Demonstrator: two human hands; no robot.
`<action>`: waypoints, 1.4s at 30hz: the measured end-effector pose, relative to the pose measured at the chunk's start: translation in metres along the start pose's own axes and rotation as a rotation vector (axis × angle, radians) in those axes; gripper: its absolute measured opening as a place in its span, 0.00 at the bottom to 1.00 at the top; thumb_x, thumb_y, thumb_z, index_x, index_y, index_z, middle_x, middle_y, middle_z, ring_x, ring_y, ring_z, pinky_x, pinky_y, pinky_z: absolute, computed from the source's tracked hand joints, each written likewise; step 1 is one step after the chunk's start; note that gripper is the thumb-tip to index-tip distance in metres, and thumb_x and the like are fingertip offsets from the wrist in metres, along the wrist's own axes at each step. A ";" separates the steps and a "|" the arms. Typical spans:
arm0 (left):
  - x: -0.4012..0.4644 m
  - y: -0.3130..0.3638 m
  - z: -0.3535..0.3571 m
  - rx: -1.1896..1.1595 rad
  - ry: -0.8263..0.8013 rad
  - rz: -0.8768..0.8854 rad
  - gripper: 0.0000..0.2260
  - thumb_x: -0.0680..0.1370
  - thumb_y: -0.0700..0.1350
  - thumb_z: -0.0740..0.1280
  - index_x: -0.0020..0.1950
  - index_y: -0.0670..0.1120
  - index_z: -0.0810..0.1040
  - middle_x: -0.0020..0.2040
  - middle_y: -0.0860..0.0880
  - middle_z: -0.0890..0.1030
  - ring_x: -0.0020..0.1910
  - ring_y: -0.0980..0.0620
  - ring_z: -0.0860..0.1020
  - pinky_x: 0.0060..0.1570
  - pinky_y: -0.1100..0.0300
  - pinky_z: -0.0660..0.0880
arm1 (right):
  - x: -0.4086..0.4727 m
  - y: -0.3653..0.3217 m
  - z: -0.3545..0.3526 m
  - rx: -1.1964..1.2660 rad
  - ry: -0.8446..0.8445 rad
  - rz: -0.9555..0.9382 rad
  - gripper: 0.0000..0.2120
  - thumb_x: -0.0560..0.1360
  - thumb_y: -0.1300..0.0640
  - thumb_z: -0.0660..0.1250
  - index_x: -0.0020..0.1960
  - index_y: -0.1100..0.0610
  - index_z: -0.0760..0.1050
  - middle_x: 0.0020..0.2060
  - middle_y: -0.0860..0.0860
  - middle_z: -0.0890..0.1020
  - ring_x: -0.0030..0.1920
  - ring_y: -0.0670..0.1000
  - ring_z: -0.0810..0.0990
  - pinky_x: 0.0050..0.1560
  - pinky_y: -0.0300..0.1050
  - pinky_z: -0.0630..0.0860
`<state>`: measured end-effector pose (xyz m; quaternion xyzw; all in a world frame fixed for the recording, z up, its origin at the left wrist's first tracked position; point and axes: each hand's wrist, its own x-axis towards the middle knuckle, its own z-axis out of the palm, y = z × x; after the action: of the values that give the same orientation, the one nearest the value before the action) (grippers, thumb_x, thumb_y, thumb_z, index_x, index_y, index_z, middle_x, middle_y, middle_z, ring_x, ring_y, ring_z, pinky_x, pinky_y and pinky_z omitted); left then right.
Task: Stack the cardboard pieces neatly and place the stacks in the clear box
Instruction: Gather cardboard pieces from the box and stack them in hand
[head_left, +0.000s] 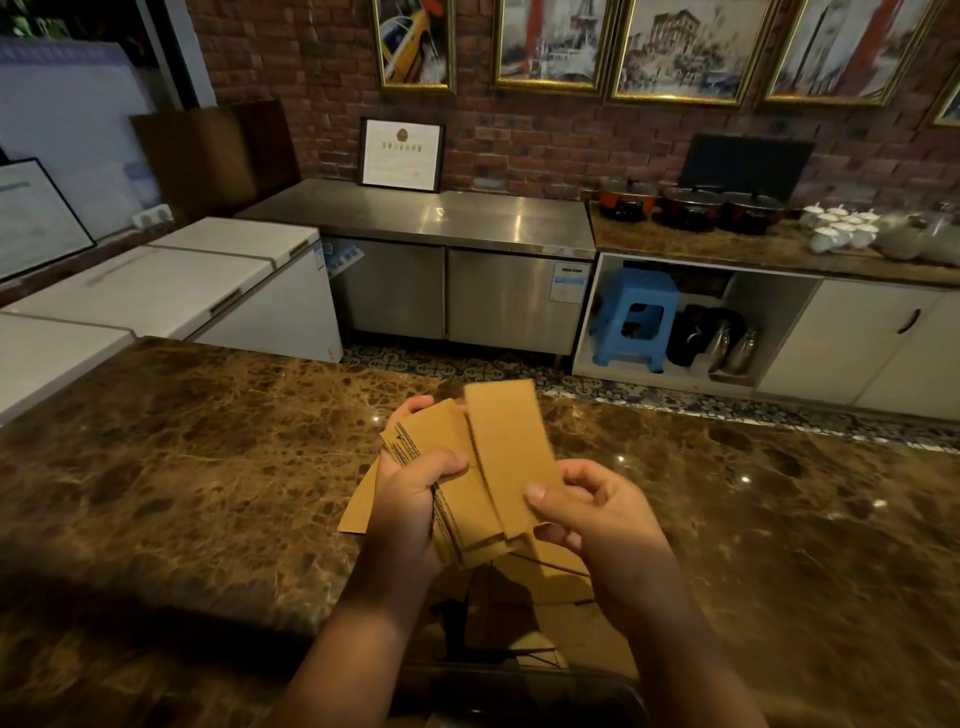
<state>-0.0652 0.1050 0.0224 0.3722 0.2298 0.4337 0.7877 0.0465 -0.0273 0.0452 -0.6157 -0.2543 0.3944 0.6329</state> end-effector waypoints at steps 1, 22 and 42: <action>0.000 0.000 -0.001 -0.032 -0.013 0.007 0.25 0.65 0.35 0.67 0.59 0.55 0.78 0.50 0.46 0.86 0.44 0.45 0.85 0.37 0.50 0.81 | 0.001 -0.002 -0.003 0.067 0.014 0.025 0.12 0.75 0.65 0.71 0.58 0.63 0.78 0.47 0.59 0.88 0.45 0.55 0.85 0.44 0.46 0.80; -0.001 0.011 -0.004 -0.097 -0.287 -0.425 0.18 0.74 0.53 0.64 0.61 0.47 0.80 0.55 0.37 0.84 0.51 0.39 0.84 0.47 0.45 0.83 | 0.011 -0.035 -0.020 -0.164 -0.266 -0.018 0.19 0.78 0.64 0.68 0.62 0.44 0.80 0.51 0.47 0.87 0.51 0.47 0.85 0.47 0.41 0.81; -0.003 -0.005 0.008 -0.038 -0.329 -0.331 0.21 0.65 0.48 0.76 0.58 0.52 0.83 0.55 0.37 0.84 0.50 0.40 0.84 0.45 0.47 0.82 | 0.022 0.002 0.013 -0.450 0.186 -0.281 0.23 0.71 0.45 0.75 0.61 0.39 0.68 0.60 0.41 0.69 0.51 0.25 0.72 0.40 0.25 0.73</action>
<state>-0.0586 0.0974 0.0233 0.3803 0.1481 0.2361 0.8819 0.0479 -0.0023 0.0416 -0.7331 -0.3589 0.1783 0.5495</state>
